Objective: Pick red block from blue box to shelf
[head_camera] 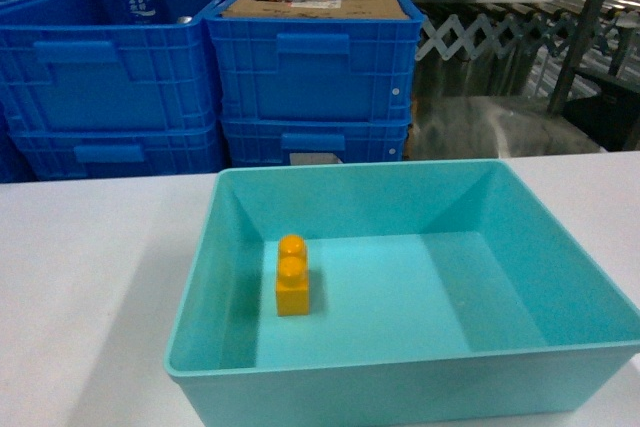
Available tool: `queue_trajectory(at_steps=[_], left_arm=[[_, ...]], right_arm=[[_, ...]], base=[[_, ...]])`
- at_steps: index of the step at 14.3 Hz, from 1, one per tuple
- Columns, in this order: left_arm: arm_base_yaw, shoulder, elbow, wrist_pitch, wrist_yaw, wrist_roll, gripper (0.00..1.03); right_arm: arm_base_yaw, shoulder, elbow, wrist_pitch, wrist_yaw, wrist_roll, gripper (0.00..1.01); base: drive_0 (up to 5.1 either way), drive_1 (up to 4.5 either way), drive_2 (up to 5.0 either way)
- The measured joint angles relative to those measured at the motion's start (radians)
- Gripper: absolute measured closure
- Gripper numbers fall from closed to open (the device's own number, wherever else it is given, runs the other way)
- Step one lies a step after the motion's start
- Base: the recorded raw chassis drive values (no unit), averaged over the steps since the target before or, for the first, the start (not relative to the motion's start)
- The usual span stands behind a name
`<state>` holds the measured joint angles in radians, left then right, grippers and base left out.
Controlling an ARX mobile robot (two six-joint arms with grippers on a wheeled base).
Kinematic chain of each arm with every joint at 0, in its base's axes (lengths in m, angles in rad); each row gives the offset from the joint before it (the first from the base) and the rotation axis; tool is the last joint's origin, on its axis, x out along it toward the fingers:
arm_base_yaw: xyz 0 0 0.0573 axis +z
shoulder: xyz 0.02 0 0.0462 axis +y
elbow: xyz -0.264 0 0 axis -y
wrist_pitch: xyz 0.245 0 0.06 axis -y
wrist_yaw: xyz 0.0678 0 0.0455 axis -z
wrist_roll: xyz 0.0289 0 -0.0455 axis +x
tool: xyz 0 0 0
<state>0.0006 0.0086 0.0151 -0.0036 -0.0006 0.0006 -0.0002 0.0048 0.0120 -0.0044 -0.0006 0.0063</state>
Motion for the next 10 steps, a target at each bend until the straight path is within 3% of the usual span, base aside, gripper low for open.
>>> queue_trajectory(at_steps=[10], left_arm=[[0.000, 0.000, 0.000, 0.000, 0.000, 0.000, 0.05]], right_arm=[[0.000, 0.000, 0.000, 0.000, 0.000, 0.000, 0.74]], base=[[-1.6, -1.60, -1.6]])
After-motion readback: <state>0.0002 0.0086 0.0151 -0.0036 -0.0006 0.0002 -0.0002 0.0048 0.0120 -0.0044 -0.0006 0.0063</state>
